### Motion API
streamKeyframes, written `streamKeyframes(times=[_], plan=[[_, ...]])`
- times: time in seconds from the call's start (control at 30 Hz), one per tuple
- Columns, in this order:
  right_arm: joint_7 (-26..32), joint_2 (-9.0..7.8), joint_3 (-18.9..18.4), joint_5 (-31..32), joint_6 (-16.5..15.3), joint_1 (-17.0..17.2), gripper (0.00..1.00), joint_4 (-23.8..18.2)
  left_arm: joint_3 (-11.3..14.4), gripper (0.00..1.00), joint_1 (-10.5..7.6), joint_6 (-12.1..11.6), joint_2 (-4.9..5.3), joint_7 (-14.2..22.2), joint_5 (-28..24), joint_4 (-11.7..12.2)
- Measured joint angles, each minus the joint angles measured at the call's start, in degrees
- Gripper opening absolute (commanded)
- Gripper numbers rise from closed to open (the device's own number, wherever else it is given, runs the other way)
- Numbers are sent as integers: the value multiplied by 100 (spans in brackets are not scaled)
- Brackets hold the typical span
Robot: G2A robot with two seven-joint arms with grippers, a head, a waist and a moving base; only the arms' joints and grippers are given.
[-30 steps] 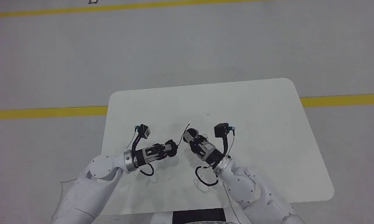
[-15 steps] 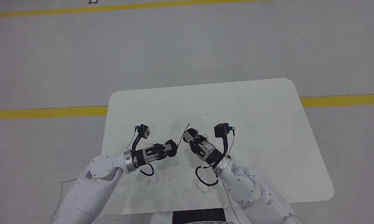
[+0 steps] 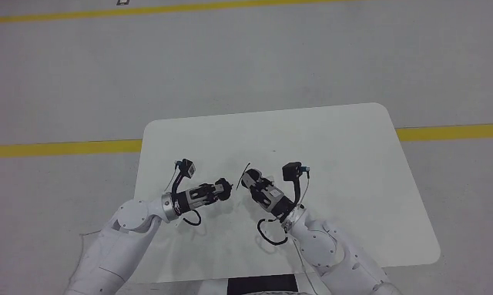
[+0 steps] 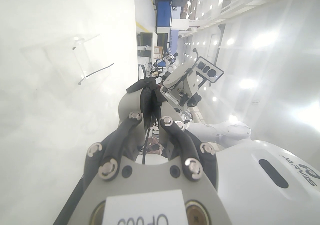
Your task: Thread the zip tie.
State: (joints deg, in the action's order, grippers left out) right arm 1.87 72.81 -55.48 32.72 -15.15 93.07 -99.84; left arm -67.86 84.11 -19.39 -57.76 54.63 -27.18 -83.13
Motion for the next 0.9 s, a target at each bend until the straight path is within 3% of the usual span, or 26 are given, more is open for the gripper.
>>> streamKeyframes(times=[0.17, 0.53, 0.9], plan=[[0, 0, 0, 0, 0, 0, 0, 0, 117, 0, -170, -9, -15, 143, -13, 138], [-128, 6, 5, 148, 4, -36, 0, -25, 116, 0, -168, -9, -14, 143, -13, 136], [-509, 52, 193, 545, -234, -160, 0, 102, 116, 0, -168, -9, -14, 143, -13, 136]])
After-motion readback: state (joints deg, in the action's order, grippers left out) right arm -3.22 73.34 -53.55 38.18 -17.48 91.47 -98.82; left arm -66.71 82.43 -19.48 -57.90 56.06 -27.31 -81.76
